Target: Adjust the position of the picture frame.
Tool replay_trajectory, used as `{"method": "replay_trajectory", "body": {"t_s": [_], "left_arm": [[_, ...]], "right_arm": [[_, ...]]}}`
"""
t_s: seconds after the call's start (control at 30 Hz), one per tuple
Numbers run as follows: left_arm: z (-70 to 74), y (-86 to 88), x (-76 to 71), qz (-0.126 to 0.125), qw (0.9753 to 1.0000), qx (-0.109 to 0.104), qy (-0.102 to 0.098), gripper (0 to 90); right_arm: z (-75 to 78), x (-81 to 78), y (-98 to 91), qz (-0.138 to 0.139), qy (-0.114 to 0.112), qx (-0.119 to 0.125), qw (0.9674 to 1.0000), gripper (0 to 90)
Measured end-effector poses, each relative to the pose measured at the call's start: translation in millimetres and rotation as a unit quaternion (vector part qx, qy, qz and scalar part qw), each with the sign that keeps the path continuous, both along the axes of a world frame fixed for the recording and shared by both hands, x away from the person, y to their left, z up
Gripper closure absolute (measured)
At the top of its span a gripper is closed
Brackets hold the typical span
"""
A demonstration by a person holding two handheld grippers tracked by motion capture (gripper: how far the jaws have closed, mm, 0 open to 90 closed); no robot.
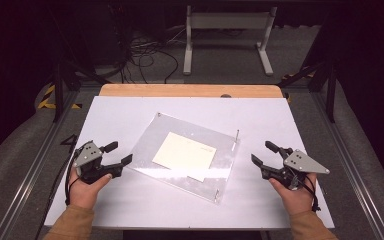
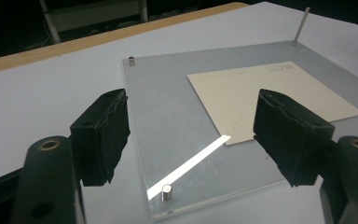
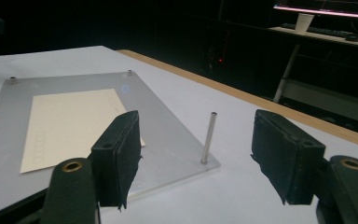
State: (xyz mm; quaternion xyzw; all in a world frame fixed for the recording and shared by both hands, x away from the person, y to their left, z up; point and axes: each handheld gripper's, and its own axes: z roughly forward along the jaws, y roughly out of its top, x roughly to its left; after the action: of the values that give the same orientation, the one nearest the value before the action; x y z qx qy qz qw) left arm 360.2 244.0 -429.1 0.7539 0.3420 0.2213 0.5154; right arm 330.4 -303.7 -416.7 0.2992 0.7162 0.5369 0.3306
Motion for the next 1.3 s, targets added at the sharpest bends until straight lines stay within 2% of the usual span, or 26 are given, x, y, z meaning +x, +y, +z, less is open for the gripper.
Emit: {"method": "replay_trajectory", "body": {"t_s": [0.17, 0.4, 0.53, 0.7, 0.87, 1.03, 1.3], "left_arm": [[-0.6, -1.7, 1.8, 0.000, 1.0000, 0.006, 0.002, 27.3], [0.1, -3.7, 5.1, 0.001, 1.0000, 0.005, 0.004, 27.3], [-0.1, -6.4, 6.9, -0.001, 1.0000, 0.003, 0.006, 27.3], [-2.3, -8.6, 9.0, -0.002, 0.9999, 0.004, 0.010, 26.7], [-2.8, -9.1, 9.5, -0.001, 0.9999, 0.005, 0.013, 26.5], [-3.6, -8.9, 10.6, 0.000, 0.9999, 0.005, 0.016, 26.3], [-7.0, -10.8, 12.3, 0.002, 0.9997, 0.002, 0.023, 26.2]], "right_arm": [[4.1, -4.9, 10.5, 0.024, 0.005, -0.003, 0.9997, 32.5], [9.3, -15.4, 26.5, 0.055, 0.000, -0.009, 0.9984, 31.4], [9.8, -20.9, 34.4, 0.074, 0.017, 0.000, 0.9971, 31.3], [8.6, -26.4, 44.9, 0.095, 0.028, 0.001, 0.9951, 31.5], [8.0, -32.9, 55.5, 0.124, 0.044, 0.006, 0.9913, 34.6], [5.8, -38.6, 65.4, 0.143, 0.054, -0.002, 0.9882, 39.2], [-6.0, -45.4, 82.4, 0.171, 0.086, -0.017, 0.9815, 54.1]]}}
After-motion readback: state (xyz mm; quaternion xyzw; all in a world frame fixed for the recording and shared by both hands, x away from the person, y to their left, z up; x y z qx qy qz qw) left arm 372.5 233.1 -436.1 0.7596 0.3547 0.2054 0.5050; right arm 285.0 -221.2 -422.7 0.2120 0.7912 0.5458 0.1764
